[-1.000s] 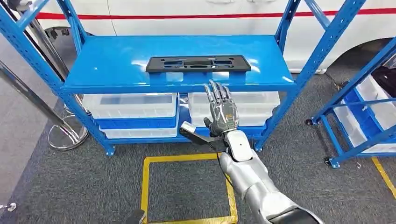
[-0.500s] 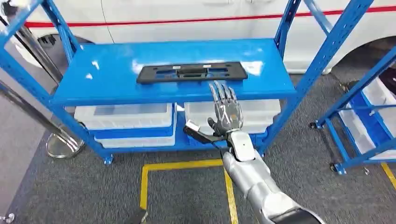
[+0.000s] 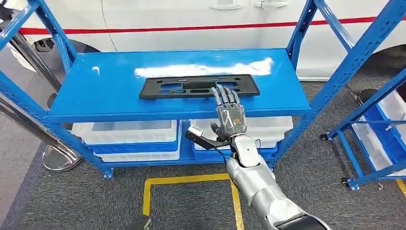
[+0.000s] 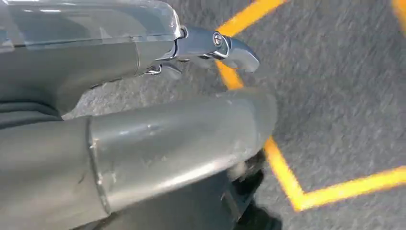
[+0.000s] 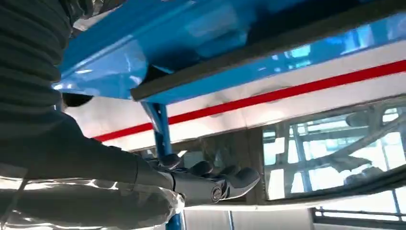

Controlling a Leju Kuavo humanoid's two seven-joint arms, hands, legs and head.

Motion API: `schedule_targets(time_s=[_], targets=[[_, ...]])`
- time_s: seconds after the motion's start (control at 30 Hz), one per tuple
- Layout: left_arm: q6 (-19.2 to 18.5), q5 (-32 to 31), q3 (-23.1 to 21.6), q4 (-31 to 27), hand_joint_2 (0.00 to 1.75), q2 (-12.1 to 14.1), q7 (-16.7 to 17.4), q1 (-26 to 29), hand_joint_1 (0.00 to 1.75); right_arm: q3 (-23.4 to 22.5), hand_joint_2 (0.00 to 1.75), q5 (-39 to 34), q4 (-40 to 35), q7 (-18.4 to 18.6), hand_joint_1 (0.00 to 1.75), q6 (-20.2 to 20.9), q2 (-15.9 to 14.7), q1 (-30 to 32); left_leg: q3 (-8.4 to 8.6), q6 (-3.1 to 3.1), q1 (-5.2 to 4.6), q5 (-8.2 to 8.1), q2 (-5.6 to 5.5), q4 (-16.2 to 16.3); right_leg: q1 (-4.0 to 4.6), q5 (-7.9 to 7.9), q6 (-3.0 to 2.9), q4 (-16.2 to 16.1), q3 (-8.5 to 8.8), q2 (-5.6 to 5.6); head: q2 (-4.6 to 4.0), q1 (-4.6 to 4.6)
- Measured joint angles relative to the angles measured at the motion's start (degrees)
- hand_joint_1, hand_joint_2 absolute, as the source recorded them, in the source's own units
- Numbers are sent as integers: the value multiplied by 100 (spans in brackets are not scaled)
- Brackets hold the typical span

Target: Take the parts from the cabinet and place them on the table.

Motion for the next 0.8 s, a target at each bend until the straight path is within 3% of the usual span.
schedule_targets(time_s=[0.03,0.1,0.13,0.17,0.2,0.27,0.33,0.37,0.43,0.5,0.53,0.6,0.63,0.67,0.7,0.77,0.8], targets=[[-2,19,0,0,0,0,-39,-14,0,2,175,-4,0,0,0,0,0,2,24,19,2,-30,0,0,-29,-128,41,402,-252,-3,0,0],[-4,31,2,0,0,0,-70,-17,0,0,175,-4,0,0,0,0,-7,74,67,16,2,-105,-3,5,-85,-528,104,1145,-805,-8,0,2],[-4,39,4,0,0,0,-74,-7,0,0,175,0,0,0,0,0,-9,116,96,9,6,-144,-6,13,-103,-574,121,1280,-975,-15,0,-2],[-2,57,4,0,0,0,-85,-2,0,2,175,11,0,0,0,0,-13,155,143,-2,10,-193,-10,20,-123,-427,137,1182,-1028,-26,0,0],[-4,61,7,0,0,-2,-89,10,0,0,175,11,0,0,0,0,-15,177,206,-21,17,-247,-13,35,-136,-132,147,887,-971,-34,0,-2],[-4,72,9,0,0,-13,-94,9,0,2,175,13,0,0,0,0,-17,188,336,-66,32,-364,-13,59,-146,703,142,-123,-657,-42,0,2],[-4,76,11,2,0,-17,-107,-11,0,0,175,24,2,7,0,2,-33,191,311,-129,25,-400,-13,64,-73,591,55,-445,-686,-51,0,9],[-4,76,11,2,0,-17,-111,-19,0,2,175,35,0,7,0,0,-33,226,293,-171,25,-414,-12,42,-73,722,-19,-357,-675,-46,0,2],[-2,78,13,2,0,-15,-112,4,0,0,175,39,-7,15,0,-2,-33,244,354,-228,19,-426,-9,56,-71,688,-91,-383,-641,-29,0,4],[-2,76,13,2,0,-13,-120,-10,0,0,175,55,-31,20,0,-2,-31,232,270,-273,35,-598,3,335,-106,661,-161,-441,-519,-38,0,7],[-2,76,13,2,0,-13,-120,-19,0,0,175,59,-31,20,0,0,-26,220,94,-293,38,-775,5,704,-106,641,-191,-441,-496,-43,0,0],[-2,76,13,2,0,-13,-120,-14,0,0,175,70,-31,20,0,0,-20,238,-428,-319,42,-1203,6,1653,-79,610,-235,-437,-479,-50,0,2],[-2,76,13,2,0,-13,-120,-1,0,0,175,72,-31,20,0,0,-20,250,-603,-328,42,-1269,6,1924,-65,603,-245,-431,-477,-48,0,2],[-2,76,13,2,0,-13,-120,10,0,2,175,74,-31,20,0,0,-20,257,-646,-318,42,-1177,6,1903,-56,592,-247,-423,-472,-39,0,2],[-2,76,15,2,0,-13,-120,10,0,2,175,81,-31,20,0,0,-20,257,-537,-295,39,-947,6,1592,-45,581,-250,-416,-460,-27,0,2],[-2,76,15,2,0,-11,-129,-2,0,2,175,118,-31,31,0,0,-13,256,-88,-209,23,-356,7,574,-15,552,-239,-406,-409,-17,0,2],[-2,74,15,2,0,-2,-142,-8,0,2,175,142,-28,42,0,0,-7,256,66,-142,-7,-216,23,159,-18,541,-231,-404,-397,-22,0,4]])
